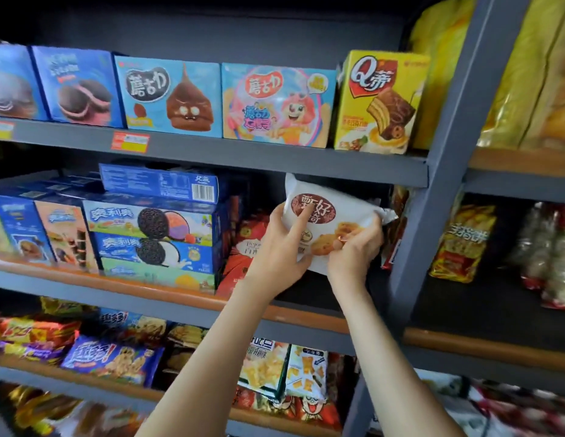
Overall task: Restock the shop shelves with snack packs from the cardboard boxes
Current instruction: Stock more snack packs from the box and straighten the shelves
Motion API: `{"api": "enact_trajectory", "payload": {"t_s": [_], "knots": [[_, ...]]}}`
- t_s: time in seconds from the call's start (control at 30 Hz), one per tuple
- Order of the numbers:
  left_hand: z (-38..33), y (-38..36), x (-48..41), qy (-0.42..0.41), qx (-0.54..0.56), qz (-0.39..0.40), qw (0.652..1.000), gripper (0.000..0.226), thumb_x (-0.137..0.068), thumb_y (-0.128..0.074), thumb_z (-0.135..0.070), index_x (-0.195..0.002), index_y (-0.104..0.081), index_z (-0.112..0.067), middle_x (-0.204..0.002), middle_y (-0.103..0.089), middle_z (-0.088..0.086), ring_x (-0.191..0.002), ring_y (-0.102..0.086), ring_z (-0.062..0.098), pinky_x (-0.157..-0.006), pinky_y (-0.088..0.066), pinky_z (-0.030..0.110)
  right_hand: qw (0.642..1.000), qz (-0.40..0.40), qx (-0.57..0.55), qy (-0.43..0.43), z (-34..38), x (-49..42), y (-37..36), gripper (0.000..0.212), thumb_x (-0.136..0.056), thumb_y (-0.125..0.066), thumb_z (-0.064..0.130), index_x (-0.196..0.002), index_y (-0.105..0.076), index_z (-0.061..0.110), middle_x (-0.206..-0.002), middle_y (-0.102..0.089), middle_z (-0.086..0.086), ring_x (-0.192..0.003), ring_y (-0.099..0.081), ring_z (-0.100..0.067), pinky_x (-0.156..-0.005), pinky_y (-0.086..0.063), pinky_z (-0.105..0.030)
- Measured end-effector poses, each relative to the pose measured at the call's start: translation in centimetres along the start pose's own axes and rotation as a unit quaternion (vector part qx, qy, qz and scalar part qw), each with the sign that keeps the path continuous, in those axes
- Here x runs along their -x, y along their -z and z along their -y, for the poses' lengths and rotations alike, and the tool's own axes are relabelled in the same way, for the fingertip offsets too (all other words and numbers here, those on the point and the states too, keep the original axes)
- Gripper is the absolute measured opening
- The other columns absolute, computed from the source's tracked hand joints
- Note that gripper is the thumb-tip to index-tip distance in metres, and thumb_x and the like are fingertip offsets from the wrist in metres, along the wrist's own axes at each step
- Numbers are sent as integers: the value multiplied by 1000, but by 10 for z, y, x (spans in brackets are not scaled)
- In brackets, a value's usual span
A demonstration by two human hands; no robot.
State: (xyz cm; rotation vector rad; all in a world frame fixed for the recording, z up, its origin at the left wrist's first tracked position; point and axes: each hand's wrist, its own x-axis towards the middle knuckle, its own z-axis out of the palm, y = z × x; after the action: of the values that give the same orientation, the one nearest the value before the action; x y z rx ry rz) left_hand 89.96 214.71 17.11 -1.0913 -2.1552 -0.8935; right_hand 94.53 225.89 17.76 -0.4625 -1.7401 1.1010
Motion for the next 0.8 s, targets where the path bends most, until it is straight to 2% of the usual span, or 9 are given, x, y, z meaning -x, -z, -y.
{"api": "enact_trajectory", "payload": {"t_s": [0.07,0.1,0.23,0.27,0.33,0.4,0.5,0.63,0.8], "knots": [[0,-14,-11,4,-20,30,999,85,-81,-68,-6,-152,-23,-15,-148,-16,30,-134,-27,47,-105,-38,47,994,-59,92,-2,-2,-6,-3,50,-96,-29,47,-141,-33,29,-149,-30,-5,-133,-33,-26,-95,-34,-38],[0,-22,-17,5,-29,43,999,85,-81,-66,-3,-152,-22,-15,-148,-15,31,-135,-24,47,-107,-36,48,991,-72,113,-13,-5,-8,-4,48,-96,-23,53,-137,-38,31,-145,-34,-4,-130,-36,-26,-92,-33,-37],[-4,-43,-39,23,-46,83,995,86,-87,-56,0,-154,-5,-18,-151,-7,30,-140,-14,42,-115,-22,43,991,-68,83,-77,-19,-18,-4,56,-82,-38,65,-114,-56,23,-122,-56,-10,-111,-55,-30,-96,-46,-50],[-5,-46,-44,26,-54,90,994,86,-89,-55,-2,-154,-1,-19,-152,-4,28,-141,-11,41,-114,-20,40,993,-53,70,-79,-17,-20,0,54,-84,-49,52,-124,-54,17,-128,-54,-15,-116,-53,-32,-102,-43,-50],[-5,-55,-48,32,-59,103,992,86,-92,-53,-6,-153,6,-21,-153,0,27,-144,-4,39,-114,-20,38,989,-8,103,-104,-25,-28,2,68,-87,-59,14,-147,-28,11,-146,-34,-20,-131,-37,-36,-108,-31,-44],[-2,-65,-46,45,-55,120,990,89,-92,-54,-9,-152,10,-22,-153,2,26,-144,-4,38,-113,-27,42,983,-18,140,-115,-32,-32,2,78,-87,-58,2,-151,-15,12,-150,-24,-20,-133,-30,-35,-105,-29,-41],[8,-79,-37,95,-71,148,982,92,-91,-54,-9,-152,14,-21,-152,2,25,-140,-9,40,-106,-35,42,968,-28,238,-69,-48,-35,-10,86,-85,-60,4,-151,-7,18,-156,-11,-14,-141,-17,-31,-111,-22,-43],[16,-84,-37,137,-163,162,963,84,-96,-47,-9,-151,16,-15,-154,20,25,-145,13,39,-118,-5,39,915,140,374,-50,-68,-36,-21,106,-84,-69,25,-150,14,28,-157,23,-12,-145,20,-31,-115,5,-55],[25,-81,-53,87,-289,206,931,89,-97,-49,-36,-150,19,-17,-155,28,13,-144,24,28,-116,11,41,870,195,451,30,-68,-43,-26,108,-86,-67,34,-149,21,23,-154,31,-12,-142,28,-31,-115,11,-52]]}}
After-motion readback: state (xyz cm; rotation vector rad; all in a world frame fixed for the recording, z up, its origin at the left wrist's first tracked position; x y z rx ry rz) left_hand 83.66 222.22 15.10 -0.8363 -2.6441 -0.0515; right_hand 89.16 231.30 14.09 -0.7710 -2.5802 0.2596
